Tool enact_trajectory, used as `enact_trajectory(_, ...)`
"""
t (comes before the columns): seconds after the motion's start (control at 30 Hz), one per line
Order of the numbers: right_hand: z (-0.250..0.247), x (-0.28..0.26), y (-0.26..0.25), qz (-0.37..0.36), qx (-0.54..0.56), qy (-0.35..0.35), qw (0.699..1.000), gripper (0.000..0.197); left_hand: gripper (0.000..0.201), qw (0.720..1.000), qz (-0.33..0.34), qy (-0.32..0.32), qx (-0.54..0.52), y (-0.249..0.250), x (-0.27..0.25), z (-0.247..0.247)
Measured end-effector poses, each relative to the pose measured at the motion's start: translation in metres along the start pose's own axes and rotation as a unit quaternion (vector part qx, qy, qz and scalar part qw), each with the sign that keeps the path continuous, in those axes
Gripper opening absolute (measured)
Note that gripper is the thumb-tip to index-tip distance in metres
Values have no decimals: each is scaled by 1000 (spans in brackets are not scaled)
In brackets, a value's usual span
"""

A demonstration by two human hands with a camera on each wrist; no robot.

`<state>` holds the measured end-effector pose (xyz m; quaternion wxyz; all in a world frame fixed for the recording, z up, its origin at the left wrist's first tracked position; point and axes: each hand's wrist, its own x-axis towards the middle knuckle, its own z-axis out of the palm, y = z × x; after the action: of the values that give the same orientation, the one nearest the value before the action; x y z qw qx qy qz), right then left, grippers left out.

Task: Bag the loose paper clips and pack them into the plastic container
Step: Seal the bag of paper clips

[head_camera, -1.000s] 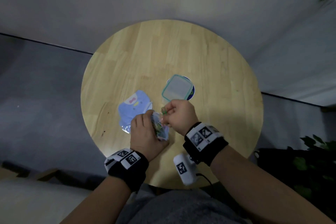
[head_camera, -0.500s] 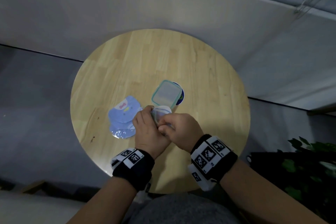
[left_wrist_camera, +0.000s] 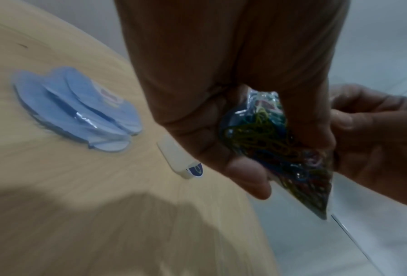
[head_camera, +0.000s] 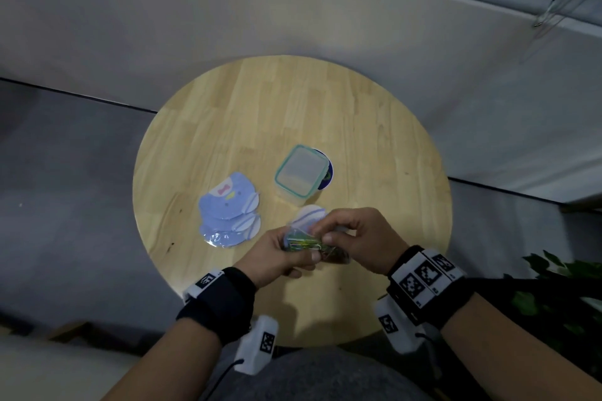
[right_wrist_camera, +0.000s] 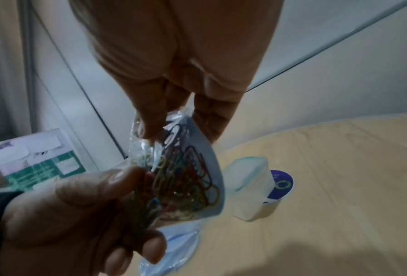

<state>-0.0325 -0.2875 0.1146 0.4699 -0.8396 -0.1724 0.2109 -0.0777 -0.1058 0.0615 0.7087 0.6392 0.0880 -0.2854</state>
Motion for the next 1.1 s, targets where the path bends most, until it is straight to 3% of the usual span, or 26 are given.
enact_trajectory(0.1,-2,-2,3,7,44,31,999,24,35,1000,-4,-6,-16,0,-2,2)
enact_trajectory(0.27,-8,2,3,45,42,-39,997,28,30,1000,0,-24,-18,9,-4,2)
enact_trajectory(0.5,-28,15,-4,76,181,-105,975,25,34,999,10,-24,-32,35,-5,7)
enact_trajectory(0.67,-39,19,-17,46,119,-73,989,16,38,999,26,2,-23,49,-2,11)
enact_trajectory(0.8,-43,20,-29,11,119,-12,993,26,33,999,44,5,-14,63,-2,9)
enact_trajectory(0.97,-49,22,-38,-7,81,-42,996,20,28,998,54,-18,-8,75,-5,5)
enact_trajectory(1.1,-51,26,-40,-25,-12,-68,997,10,29,998,47,-24,-21,76,-5,6)
